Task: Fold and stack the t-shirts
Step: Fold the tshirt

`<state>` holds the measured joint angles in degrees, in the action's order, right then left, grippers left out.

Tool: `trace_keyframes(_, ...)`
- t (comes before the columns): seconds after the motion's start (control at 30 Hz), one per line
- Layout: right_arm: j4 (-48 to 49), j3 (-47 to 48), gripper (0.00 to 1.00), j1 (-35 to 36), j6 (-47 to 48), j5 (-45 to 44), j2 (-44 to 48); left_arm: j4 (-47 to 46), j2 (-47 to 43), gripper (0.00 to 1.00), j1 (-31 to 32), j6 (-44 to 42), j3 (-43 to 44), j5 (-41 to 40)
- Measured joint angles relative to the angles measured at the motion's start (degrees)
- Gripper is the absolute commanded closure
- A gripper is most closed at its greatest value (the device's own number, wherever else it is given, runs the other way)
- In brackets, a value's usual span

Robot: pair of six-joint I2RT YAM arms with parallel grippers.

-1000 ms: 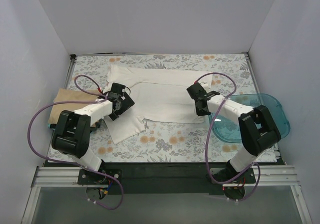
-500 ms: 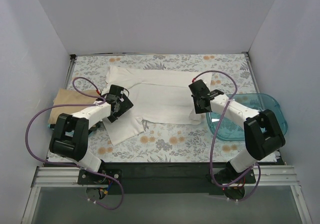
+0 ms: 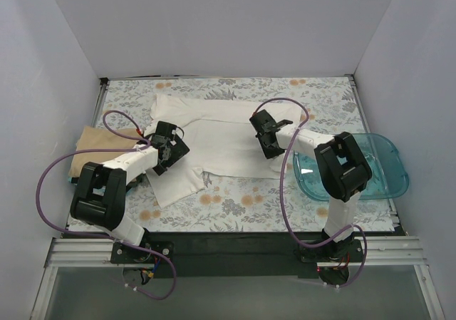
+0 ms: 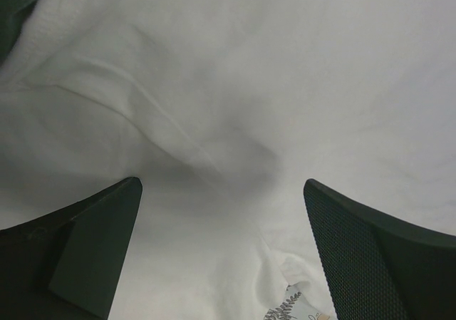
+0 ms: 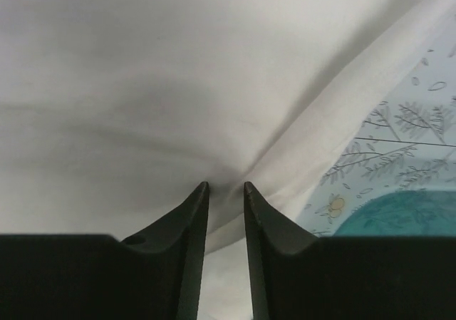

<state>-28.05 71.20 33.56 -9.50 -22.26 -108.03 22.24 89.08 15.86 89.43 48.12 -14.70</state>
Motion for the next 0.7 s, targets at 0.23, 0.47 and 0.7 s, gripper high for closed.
trace_keyframes(0.23,-6.67,0.22,0.72,0.22,-1.49,-11.98,-0.07,0.17,0.00,0.02,-0.09,0.48,0.00,-0.50)
trace_keyframes(0.47,-12.04,0.22,0.71,0.98,-4.59,-21.31,0.11,0.26,0.00,0.02,-0.50,0.61,0.00,-0.59)
trace_keyframes(0.7,-15.08,2.25,0.63,1.40,-5.79,-23.28,0.11,0.28,-0.07,0.02,-0.68,0.42,0.00,-0.26)
